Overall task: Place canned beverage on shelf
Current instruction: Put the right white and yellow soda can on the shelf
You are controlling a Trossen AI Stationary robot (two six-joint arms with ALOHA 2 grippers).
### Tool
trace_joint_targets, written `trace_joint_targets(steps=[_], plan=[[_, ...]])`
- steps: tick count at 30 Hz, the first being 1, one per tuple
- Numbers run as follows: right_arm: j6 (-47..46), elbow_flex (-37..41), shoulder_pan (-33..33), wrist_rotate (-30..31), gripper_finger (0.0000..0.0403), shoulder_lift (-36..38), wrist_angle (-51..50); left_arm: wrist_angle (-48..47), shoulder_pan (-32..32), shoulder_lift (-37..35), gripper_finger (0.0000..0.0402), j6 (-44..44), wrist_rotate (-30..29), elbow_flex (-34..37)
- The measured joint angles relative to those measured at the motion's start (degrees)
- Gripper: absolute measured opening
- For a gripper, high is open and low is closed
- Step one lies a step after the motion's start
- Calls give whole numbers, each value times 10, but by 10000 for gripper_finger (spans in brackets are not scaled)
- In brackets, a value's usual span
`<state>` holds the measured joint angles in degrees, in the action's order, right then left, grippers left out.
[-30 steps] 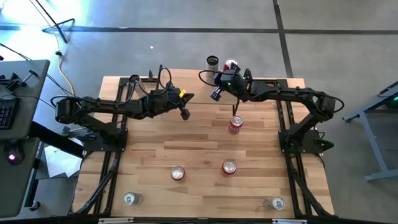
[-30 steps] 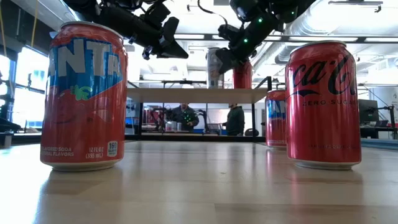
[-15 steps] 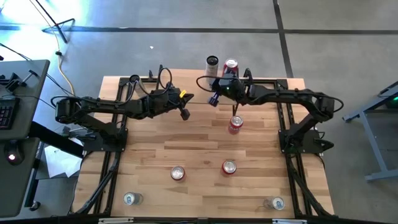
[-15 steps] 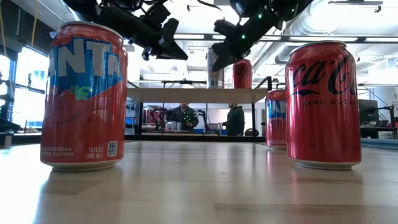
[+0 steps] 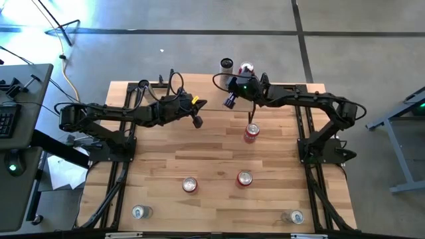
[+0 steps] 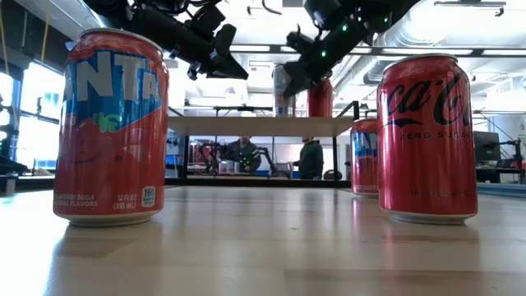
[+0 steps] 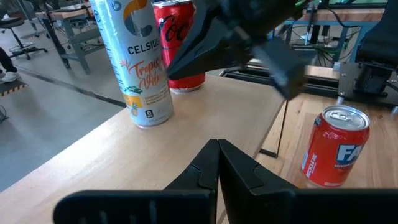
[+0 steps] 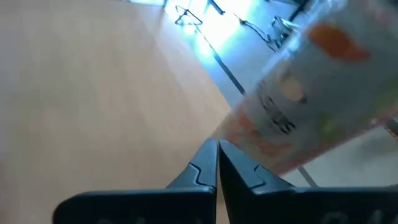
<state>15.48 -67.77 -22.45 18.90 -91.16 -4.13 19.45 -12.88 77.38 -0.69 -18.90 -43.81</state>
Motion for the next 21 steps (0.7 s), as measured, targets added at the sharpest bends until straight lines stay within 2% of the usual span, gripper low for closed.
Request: trace_joint_targets(steps=[6, 12, 21], plan=[[-2, 0, 19, 79, 0, 10, -31, 1, 0, 0, 0, 0, 0, 0], [-17, 0, 19, 122, 0, 7, -20, 2, 0, 0, 0, 0, 0, 0], [-15, 0, 18, 124, 0, -20, 18, 6, 0, 0, 0, 0, 1, 0]])
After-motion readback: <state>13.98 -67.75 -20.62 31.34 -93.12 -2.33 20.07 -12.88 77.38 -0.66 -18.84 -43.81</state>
